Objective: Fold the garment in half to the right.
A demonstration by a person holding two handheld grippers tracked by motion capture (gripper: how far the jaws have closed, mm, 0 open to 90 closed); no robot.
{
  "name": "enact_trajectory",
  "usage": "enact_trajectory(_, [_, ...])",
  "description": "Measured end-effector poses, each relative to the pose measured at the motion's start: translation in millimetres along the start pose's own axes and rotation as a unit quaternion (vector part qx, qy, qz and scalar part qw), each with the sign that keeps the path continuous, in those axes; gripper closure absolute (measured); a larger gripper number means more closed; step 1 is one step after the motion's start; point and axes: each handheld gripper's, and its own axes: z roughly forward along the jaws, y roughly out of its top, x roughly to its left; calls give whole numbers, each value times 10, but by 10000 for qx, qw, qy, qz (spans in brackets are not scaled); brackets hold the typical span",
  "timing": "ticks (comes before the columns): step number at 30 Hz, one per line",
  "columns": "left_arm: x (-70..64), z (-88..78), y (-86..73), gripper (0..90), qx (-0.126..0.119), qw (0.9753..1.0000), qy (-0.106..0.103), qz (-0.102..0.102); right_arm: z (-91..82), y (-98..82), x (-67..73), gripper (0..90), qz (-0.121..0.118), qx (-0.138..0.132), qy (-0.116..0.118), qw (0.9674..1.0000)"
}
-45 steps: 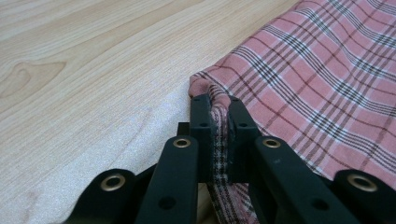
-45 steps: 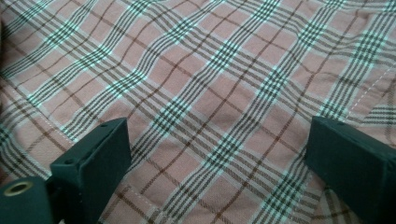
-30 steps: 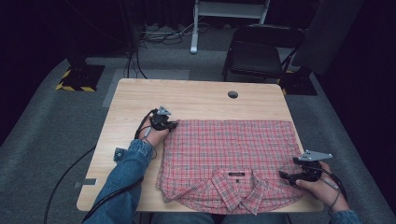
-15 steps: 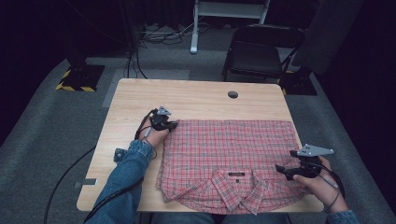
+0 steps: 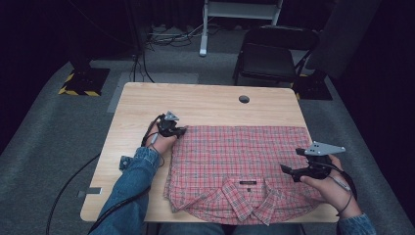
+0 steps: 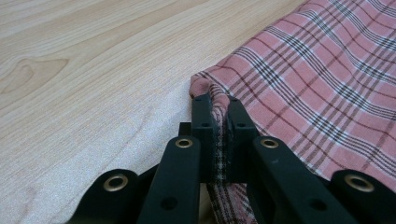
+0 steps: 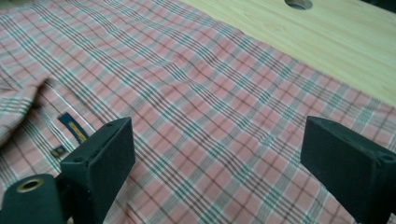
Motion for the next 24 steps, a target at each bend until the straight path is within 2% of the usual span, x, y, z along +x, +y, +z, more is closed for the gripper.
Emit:
enact_trajectory(6, [4, 0, 0, 850, 6, 10000, -9, -7, 23, 196, 121, 102, -108, -99, 87, 9999])
enact_trajectory(13, [9, -1, 1, 850, 11, 10000, -21, -13, 180, 404, 315, 102, -244, -188, 228, 9993])
enact_trajectory(24, [5, -1, 0, 850, 13, 10000, -10, 3, 367, 622, 636, 102, -435, -387, 466, 9972])
